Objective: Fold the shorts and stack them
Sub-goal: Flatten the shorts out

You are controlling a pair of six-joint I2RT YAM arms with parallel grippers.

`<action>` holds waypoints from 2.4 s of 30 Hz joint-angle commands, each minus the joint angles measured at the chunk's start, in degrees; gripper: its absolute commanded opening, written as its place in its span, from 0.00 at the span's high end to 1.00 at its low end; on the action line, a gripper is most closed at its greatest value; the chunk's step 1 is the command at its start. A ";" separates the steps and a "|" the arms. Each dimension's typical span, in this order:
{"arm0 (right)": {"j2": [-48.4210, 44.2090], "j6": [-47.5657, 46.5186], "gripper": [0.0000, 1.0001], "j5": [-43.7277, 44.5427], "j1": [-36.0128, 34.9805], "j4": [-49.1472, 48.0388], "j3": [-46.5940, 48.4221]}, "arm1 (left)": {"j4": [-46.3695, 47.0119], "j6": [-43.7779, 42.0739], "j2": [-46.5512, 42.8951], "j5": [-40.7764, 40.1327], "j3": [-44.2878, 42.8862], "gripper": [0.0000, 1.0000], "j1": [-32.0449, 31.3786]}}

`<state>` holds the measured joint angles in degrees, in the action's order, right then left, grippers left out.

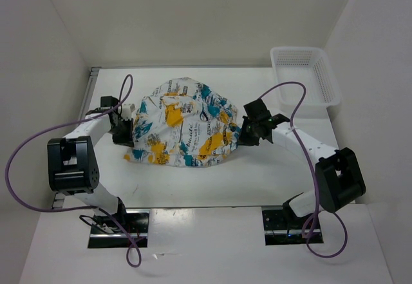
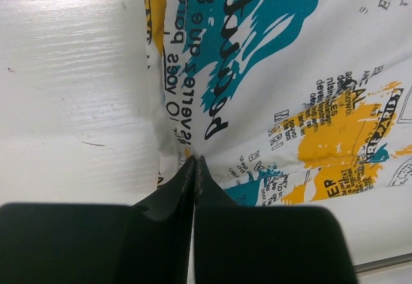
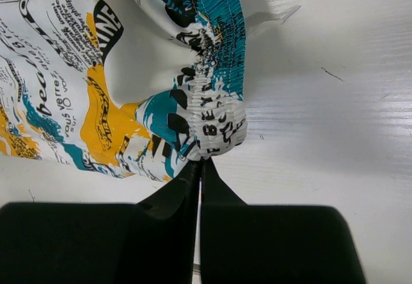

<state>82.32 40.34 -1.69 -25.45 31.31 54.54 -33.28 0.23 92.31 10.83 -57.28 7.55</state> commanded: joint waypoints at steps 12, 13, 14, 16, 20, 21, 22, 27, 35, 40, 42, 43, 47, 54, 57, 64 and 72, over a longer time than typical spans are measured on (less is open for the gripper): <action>0.12 -0.79 1.00 0.20 0.32 -2.04 1.88 | 0.93 -0.23 -0.91 4.90 1.20 0.98 -0.17; 0.12 -0.79 1.00 0.20 0.32 -2.04 1.88 | 0.93 -0.23 -0.91 4.90 1.20 1.00 -0.17; 0.12 -0.79 1.00 0.20 0.32 -2.04 1.88 | 0.93 -0.23 -0.91 4.90 1.20 1.00 -0.17; 0.12 -0.79 1.00 0.20 0.32 -2.04 1.88 | 0.93 -0.23 -1.43 4.90 1.20 1.00 -0.17; -0.41 -0.79 1.00 0.20 0.32 -2.04 1.35 | -1.25 -0.23 -2.57 4.37 0.15 1.00 -0.17; -0.93 -0.79 1.00 0.20 0.32 -2.04 1.35 | -1.96 -0.23 -3.45 3.59 -1.85 1.00 -0.17; -0.94 -0.79 1.00 0.20 0.32 -2.04 1.35 | -2.66 -0.23 -4.06 3.58 -1.87 1.00 -0.17; -2.60 -2.63 1.00 1.96 1.01 1.99 5.82 | -7.32 -0.23 -8.11 6.74 -13.45 1.00 1.14; -1.56 -8.25 1.00 2.48 5.41 5.52 19.01 | -6.63 -0.23 -8.11 17.63 -31.73 1.00 4.92; 2.40 -10.18 1.00 1.17 8.57 7.44 31.48 | 1.54 -0.23 -6.89 23.79 -38.25 1.00 8.00; 3.71 -11.41 1.00 0.55 9.27 8.85 39.09 | 2.69 -0.23 -5.31 25.64 -43.85 1.00 8.01; 3.72 -12.03 1.00 0.55 9.28 11.03 41.93 | 2.69 -0.23 -5.30 26.34 -45.89 1.00 8.01; 2.76 -13.97 1.00 2.22 9.28 16.14 53.63 | 4.70 -0.23 -6.61 27.66 -52.32 1.00 9.76; -7.25 -15.46 1.00 1.61 9.28 21.24 57.60 | 12.62 -0.23 -12.94 29.51 -54.59 1.00 12.58; -10.77 -15.46 1.00 0.29 9.28 26.06 61.02 | 12.62 -0.23 -15.66 27.77 -57.68 1.00 13.19; -17.02 -16.52 1.00 -1.11 9.28 36.62 69.01 | 7.01 -0.23 -20.06 22.22 -68.83 1.00 13.19; -21.22 -14.24 1.00 -5.86 9.28 38.22 57.83 | 10.85 -0.23 -22.61 28.87 -62.91 1.00 11.27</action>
<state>60.99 25.61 -5.34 -16.45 67.83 120.18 -24.73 0.23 68.25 35.31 -126.43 20.10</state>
